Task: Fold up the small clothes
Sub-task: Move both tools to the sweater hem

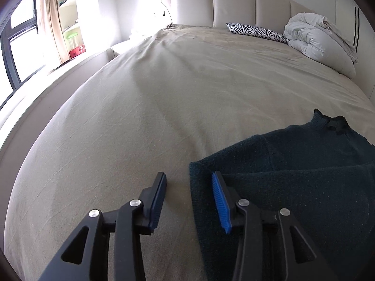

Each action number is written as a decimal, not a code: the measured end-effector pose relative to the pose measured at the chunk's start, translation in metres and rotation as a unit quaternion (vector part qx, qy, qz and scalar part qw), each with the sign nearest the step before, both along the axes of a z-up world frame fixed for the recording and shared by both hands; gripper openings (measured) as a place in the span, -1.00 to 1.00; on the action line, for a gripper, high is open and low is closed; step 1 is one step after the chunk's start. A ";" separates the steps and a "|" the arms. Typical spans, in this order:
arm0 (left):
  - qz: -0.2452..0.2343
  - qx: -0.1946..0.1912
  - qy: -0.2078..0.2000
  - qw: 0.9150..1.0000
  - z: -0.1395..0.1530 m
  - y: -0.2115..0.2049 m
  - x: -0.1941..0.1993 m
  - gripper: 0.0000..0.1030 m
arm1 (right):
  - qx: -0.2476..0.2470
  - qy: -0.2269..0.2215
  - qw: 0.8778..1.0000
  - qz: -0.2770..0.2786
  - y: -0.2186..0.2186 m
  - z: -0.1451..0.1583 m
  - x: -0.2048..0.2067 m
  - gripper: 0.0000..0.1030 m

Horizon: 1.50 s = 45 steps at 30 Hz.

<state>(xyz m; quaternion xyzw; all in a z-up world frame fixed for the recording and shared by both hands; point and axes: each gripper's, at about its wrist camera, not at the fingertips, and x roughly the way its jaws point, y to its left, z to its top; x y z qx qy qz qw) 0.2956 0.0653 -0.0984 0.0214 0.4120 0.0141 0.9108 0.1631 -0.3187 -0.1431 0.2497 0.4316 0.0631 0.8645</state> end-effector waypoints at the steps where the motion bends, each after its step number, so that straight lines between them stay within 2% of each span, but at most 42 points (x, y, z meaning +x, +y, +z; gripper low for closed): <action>1: 0.000 -0.006 -0.001 1.000 0.004 0.002 -0.005 -0.14 | -0.001 -0.002 1.000 -0.005 -0.003 0.001 -0.003 -0.78; 4: 0.003 -0.028 -0.005 1.000 0.018 0.014 -0.034 -0.14 | -0.014 0.000 0.999 -0.029 -0.008 0.011 -0.018 -0.71; 6: 0.004 -0.045 -0.008 0.999 0.026 0.022 -0.063 -0.07 | -0.037 0.002 0.998 -0.051 -0.015 0.022 -0.037 -0.71; 8: -0.002 -0.057 -0.013 0.998 0.033 0.028 -0.096 -0.03 | -0.036 -0.008 0.997 -0.067 -0.023 0.031 -0.060 -0.68; 11: -0.010 -0.068 -0.017 0.998 0.043 0.033 -0.146 0.22 | -0.031 -0.021 0.995 -0.091 -0.036 0.043 -0.097 -0.50; 12: -0.009 -0.076 -0.016 0.997 0.045 0.035 -0.165 0.39 | -0.030 -0.025 0.994 -0.097 -0.038 0.047 -0.109 -0.44; 13: -0.014 -0.085 -0.011 0.996 0.046 0.036 -0.180 0.48 | -0.030 -0.030 0.994 -0.102 -0.040 0.051 -0.121 -0.32; 15: -0.021 -0.102 -0.004 0.995 0.047 0.037 -0.210 0.50 | -0.031 -0.037 0.993 -0.105 -0.040 0.057 -0.144 -0.01; 17: -0.025 -0.122 0.010 0.992 0.044 0.039 -0.237 0.54 | -0.035 -0.045 0.993 -0.106 -0.038 0.062 -0.166 0.00; 25: -0.040 -0.207 0.102 0.972 0.015 0.033 -0.318 0.54 | -0.009 -0.037 0.994 -0.106 -0.048 0.062 -0.232 0.00; 30: -0.057 -0.213 0.125 0.967 0.011 0.027 -0.345 0.54 | -0.002 -0.026 0.995 -0.097 -0.055 0.058 -0.267 0.00; 37: -0.074 -0.230 0.166 0.956 0.003 0.028 -0.366 0.49 | -0.005 -0.009 0.996 -0.093 -0.069 0.062 -0.315 0.00; 41: -0.078 -0.233 0.177 0.953 0.000 0.030 -0.372 0.35 | -0.014 0.020 0.996 -0.091 -0.074 0.061 -0.335 0.00; 43: -0.077 -0.236 0.182 0.951 -0.002 0.033 -0.373 0.16 | -0.018 0.039 0.995 -0.093 -0.078 0.059 -0.347 0.00; 45: -0.076 -0.237 0.185 0.951 -0.002 0.036 -0.373 0.06 | -0.022 0.063 0.993 -0.095 -0.082 0.056 -0.356 0.00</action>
